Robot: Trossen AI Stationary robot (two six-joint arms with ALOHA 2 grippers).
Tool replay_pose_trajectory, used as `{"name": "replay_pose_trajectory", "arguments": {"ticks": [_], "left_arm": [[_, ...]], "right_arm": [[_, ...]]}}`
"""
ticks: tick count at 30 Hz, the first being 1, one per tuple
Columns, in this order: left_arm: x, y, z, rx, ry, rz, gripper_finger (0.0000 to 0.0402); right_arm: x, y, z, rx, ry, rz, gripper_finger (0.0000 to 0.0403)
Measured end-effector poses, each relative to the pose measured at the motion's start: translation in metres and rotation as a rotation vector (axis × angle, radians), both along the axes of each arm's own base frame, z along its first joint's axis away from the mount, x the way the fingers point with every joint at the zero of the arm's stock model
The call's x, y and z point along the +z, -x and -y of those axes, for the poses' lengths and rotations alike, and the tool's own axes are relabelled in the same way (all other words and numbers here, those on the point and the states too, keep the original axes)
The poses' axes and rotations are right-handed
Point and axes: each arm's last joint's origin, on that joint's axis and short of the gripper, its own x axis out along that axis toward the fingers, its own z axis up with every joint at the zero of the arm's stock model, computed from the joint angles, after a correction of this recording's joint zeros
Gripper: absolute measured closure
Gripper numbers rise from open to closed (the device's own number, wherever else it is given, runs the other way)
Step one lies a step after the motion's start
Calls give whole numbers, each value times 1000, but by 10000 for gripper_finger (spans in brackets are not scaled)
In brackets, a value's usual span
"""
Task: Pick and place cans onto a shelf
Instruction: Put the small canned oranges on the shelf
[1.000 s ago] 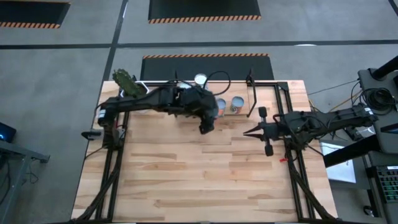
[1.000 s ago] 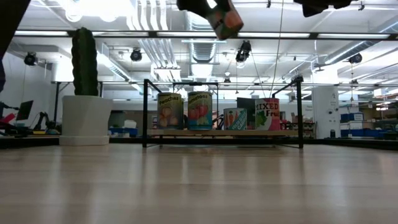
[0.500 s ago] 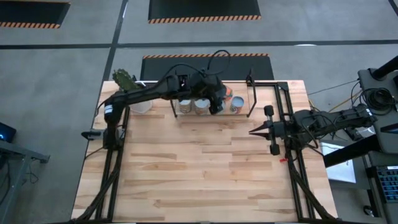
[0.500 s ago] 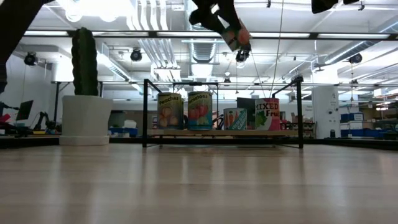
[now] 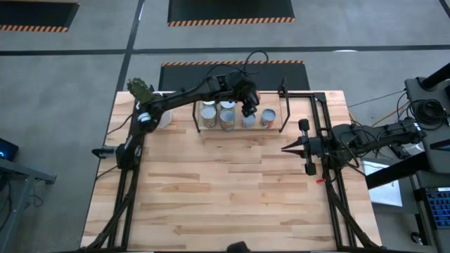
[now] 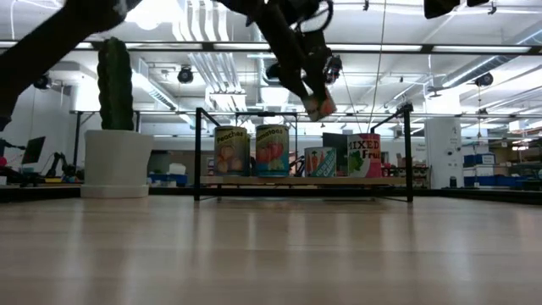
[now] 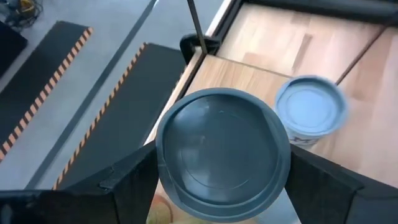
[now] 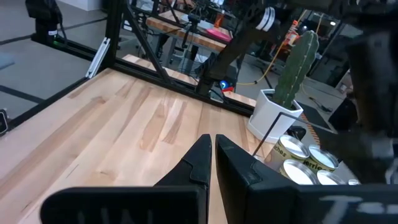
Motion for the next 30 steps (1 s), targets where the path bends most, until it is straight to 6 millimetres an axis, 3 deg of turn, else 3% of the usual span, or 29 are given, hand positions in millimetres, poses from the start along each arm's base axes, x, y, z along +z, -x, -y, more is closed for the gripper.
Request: {"name": "replay_pose_trajectory", "arguments": {"ticks": [5,11,30], "left_arm": [[-22,-13,-11,3,9,-65,115],[-44,-6,-29,81,56,-126,115],[-52,-9,-37,93,45,-92,115]], "right_arm": [[0,0,0,0,2,-1,390],[0,0,0,0,7,-2,390],[0,0,0,-2,7,1,390]]}}
